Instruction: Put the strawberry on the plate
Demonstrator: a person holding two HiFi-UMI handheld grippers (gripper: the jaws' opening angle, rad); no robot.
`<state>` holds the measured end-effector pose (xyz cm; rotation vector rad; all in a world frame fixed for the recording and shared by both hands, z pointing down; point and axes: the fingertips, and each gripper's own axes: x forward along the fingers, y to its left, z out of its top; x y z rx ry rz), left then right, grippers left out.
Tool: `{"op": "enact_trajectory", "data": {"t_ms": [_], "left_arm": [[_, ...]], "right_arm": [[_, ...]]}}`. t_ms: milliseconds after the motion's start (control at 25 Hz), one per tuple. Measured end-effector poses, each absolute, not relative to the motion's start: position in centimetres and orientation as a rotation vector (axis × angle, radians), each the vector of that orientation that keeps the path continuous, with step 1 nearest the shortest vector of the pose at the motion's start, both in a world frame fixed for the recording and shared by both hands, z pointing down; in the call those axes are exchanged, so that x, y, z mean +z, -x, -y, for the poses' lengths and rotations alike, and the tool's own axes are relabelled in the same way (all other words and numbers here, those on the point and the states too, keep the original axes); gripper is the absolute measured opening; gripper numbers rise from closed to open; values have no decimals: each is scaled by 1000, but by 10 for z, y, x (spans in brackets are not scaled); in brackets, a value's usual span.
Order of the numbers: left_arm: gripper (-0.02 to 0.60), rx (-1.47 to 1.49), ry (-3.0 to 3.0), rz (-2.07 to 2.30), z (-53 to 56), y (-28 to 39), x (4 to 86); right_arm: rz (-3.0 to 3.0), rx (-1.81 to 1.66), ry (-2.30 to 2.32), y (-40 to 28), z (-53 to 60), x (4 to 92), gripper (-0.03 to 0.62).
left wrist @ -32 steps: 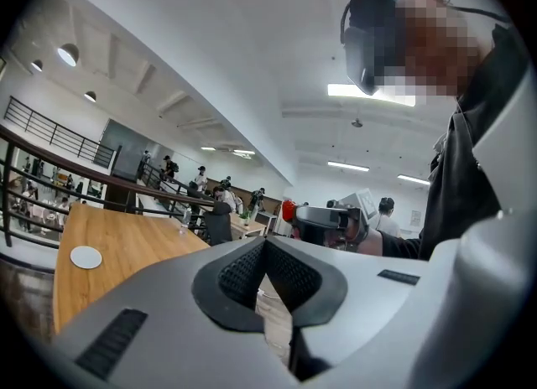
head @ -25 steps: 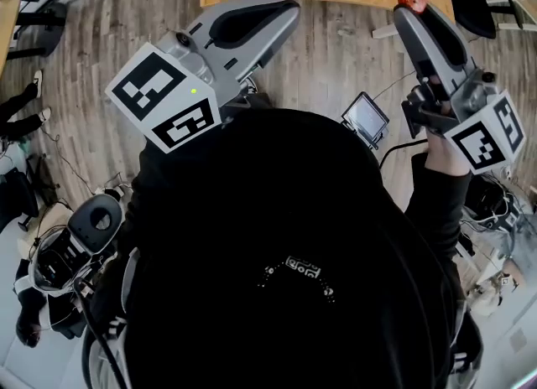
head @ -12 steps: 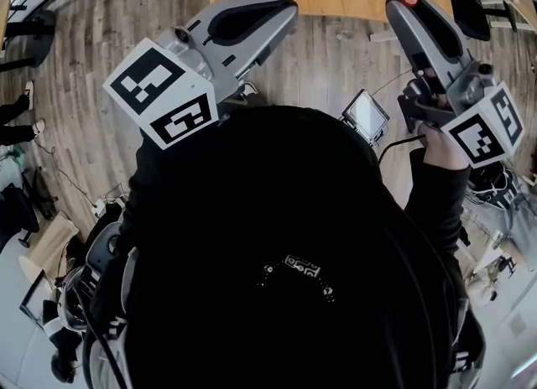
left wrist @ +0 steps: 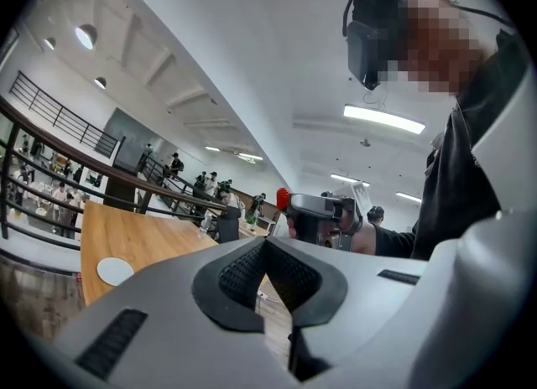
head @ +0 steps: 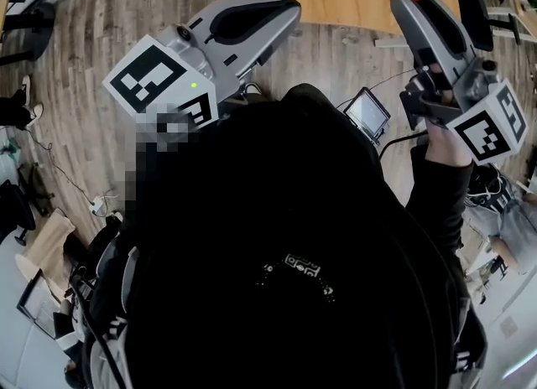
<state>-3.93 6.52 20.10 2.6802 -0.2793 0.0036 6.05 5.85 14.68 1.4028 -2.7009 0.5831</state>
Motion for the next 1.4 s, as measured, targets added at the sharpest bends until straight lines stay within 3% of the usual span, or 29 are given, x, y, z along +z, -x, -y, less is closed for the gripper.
{"op": "enact_trajectory", "data": {"t_ms": [840,1400], "left_arm": [[-2,37,-2663,413,-11,13,208],[-2,110,-2661,423,49,-43,218]], "right_arm": [[2816,600,-1238,-82,17,155,137],[2876,678,-1185,-139,89,178,137]]}}
